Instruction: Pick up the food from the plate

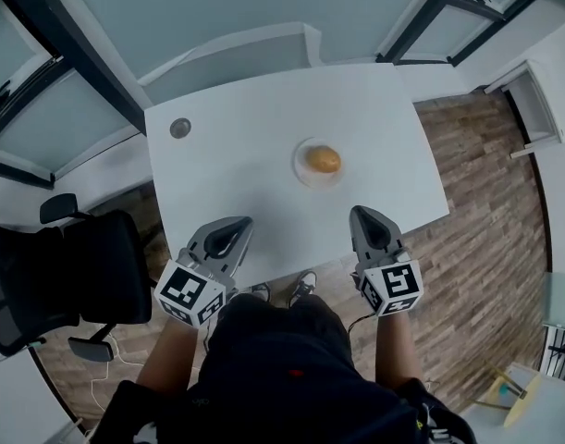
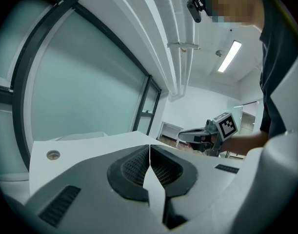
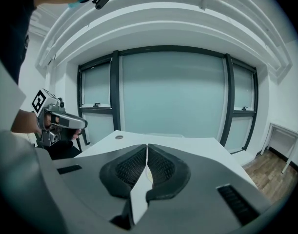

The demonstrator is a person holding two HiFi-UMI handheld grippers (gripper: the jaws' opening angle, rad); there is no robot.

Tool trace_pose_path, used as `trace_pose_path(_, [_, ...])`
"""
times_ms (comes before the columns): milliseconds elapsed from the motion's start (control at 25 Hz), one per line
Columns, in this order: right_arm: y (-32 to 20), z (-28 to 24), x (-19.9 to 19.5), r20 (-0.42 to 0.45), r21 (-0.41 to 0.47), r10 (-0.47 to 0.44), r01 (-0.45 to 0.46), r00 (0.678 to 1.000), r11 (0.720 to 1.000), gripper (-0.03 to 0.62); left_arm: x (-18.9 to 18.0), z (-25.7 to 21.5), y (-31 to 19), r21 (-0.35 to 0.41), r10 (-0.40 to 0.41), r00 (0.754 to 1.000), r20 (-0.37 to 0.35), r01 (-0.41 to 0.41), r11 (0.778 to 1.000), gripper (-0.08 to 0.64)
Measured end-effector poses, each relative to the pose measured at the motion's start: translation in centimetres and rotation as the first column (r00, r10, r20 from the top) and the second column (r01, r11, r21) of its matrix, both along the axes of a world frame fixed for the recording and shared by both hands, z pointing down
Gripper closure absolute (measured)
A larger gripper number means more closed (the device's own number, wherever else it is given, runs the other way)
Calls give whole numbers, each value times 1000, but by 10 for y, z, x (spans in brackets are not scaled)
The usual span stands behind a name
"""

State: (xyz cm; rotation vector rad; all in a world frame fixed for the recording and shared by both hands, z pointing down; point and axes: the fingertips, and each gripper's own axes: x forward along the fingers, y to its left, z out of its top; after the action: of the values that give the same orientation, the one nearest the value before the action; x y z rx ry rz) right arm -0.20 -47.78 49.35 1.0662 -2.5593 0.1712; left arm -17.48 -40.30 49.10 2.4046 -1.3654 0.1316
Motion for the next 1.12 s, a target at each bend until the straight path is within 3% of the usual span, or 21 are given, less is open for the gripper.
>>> trace_pose_path(240, [-49, 35, -10, -59, -52, -99, 96, 993, 994, 561, 7, 13, -14, -46, -62, 998, 27, 63, 997, 537])
trace_pose_path(280, [-57, 43, -11, -67, -62, -118, 114, 991, 992, 528, 9, 15, -14, -57, -80, 996, 34, 81, 995, 537])
trace_pose_path(360, [-76, 59, -12, -82, -76, -142, 136, 986, 988, 378, 13, 20, -14, -81, -115, 992, 42, 118, 990, 537])
trace_pose_path(520, [-119, 91, -15, -129, -70, -190, 182, 973, 981, 288, 24, 29, -18, -120, -184, 981, 67, 191, 974, 537])
trace_pose_path(640, [-138, 126, -27, -186, -99, -283, 268, 941, 958, 243, 26, 36, -19, -146, -243, 967, 76, 251, 957, 537])
trace_pose_path(880, [-154, 192, -48, -270, -225, -423, 371, 865, 901, 225, 35, 50, -20, -187, -302, 949, 90, 314, 931, 537])
trace_pose_path(1000, [-158, 210, -52, -315, -243, -447, 384, 837, 891, 225, 39, 53, -24, -189, -314, 945, 91, 326, 926, 537])
trace_pose_path(1120, [-159, 218, -53, -322, -244, -445, 381, 836, 892, 227, 37, 51, -23, -187, -325, 940, 105, 339, 922, 537])
